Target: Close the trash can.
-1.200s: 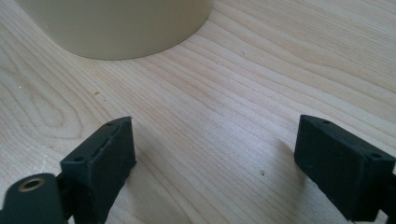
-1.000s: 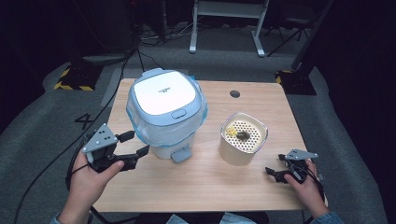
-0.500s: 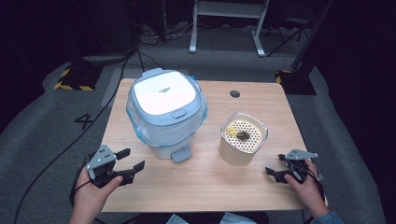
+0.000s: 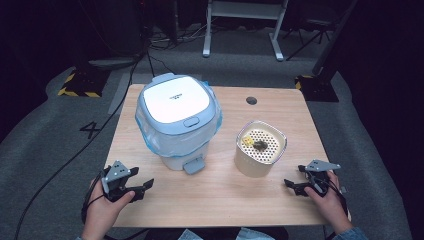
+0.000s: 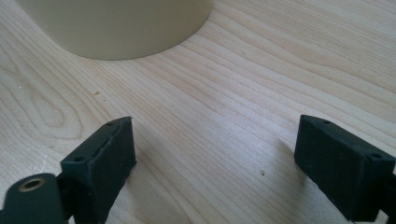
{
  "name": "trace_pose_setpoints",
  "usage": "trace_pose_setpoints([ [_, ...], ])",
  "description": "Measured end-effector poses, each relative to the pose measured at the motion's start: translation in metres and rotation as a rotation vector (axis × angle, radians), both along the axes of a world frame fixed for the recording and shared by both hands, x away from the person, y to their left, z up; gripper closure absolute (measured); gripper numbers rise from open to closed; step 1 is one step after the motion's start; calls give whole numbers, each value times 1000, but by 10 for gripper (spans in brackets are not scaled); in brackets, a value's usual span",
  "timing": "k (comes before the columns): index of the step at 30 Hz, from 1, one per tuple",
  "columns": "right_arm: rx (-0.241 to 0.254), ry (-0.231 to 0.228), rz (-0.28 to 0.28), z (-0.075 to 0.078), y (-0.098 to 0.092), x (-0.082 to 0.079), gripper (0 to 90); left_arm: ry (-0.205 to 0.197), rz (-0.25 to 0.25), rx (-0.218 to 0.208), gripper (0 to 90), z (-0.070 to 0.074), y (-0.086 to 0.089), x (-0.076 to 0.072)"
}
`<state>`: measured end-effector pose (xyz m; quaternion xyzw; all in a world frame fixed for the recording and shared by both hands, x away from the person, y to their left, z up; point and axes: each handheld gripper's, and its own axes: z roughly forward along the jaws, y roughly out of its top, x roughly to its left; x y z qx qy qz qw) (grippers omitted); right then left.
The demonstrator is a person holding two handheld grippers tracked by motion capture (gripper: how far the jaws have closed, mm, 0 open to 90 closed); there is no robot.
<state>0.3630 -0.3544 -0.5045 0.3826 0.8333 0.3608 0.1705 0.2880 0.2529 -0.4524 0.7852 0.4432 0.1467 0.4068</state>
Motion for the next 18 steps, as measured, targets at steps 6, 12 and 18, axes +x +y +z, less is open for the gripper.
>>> trace_pose_setpoints([
  [6, 0, 0, 0, 0, 0, 0, 127, 53, -18, 38, 291, -17, -1, 5],
  [12, 0, 0, 0, 0, 0, 0, 127, 85, -35, 85, 275, -30, -7, 9],
  [18, 0, 0, 0, 0, 0, 0, 127, 100, -45, 113, 247, -38, -14, 14],
])
